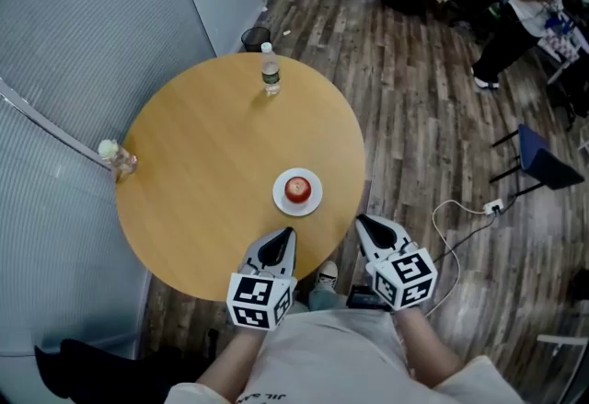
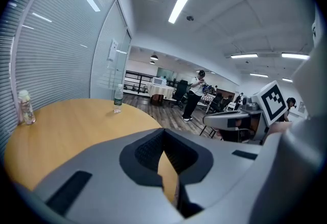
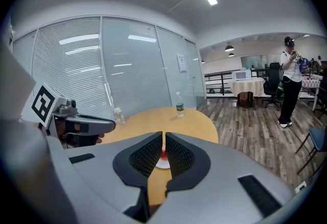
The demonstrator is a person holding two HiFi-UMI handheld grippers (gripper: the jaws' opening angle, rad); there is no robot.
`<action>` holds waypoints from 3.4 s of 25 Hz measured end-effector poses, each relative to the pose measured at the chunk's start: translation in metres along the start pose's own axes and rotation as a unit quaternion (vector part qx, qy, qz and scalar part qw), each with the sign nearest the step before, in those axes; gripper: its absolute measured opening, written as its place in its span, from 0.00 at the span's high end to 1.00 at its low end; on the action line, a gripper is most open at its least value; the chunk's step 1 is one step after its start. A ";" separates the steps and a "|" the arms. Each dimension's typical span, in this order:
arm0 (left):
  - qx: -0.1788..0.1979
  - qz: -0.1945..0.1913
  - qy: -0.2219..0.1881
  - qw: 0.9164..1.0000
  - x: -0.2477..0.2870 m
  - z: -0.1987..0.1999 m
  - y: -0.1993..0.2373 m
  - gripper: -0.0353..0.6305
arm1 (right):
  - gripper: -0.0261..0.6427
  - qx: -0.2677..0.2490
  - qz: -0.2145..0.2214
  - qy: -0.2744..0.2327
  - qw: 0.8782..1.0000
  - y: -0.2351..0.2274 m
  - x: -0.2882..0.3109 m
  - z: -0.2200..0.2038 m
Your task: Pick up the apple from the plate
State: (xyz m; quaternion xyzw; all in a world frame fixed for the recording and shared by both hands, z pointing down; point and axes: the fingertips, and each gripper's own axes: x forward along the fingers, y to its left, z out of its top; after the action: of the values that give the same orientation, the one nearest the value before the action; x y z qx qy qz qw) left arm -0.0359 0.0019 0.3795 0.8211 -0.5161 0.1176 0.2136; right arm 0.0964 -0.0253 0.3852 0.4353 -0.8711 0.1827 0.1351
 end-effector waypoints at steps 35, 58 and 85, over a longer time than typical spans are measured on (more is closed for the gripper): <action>0.011 -0.016 0.079 0.997 0.090 -0.010 0.061 0.94 | 0.90 0.040 -0.021 0.067 0.997 -0.032 0.082 -0.025; 0.012 -0.021 0.106 0.994 0.131 -0.051 0.088 0.94 | 0.91 0.038 0.007 0.129 0.991 -0.037 0.135 -0.073; 0.032 -0.051 0.189 0.980 0.178 -0.109 0.092 0.43 | 0.91 0.066 0.009 0.160 0.985 -0.049 0.160 -0.102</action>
State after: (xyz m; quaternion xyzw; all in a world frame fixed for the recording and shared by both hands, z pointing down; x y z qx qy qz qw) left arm -0.0376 -0.1228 0.5701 0.8156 -0.4196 0.2766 0.2866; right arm 0.0505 -0.1217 0.5494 0.4008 -0.8282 0.3078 0.2422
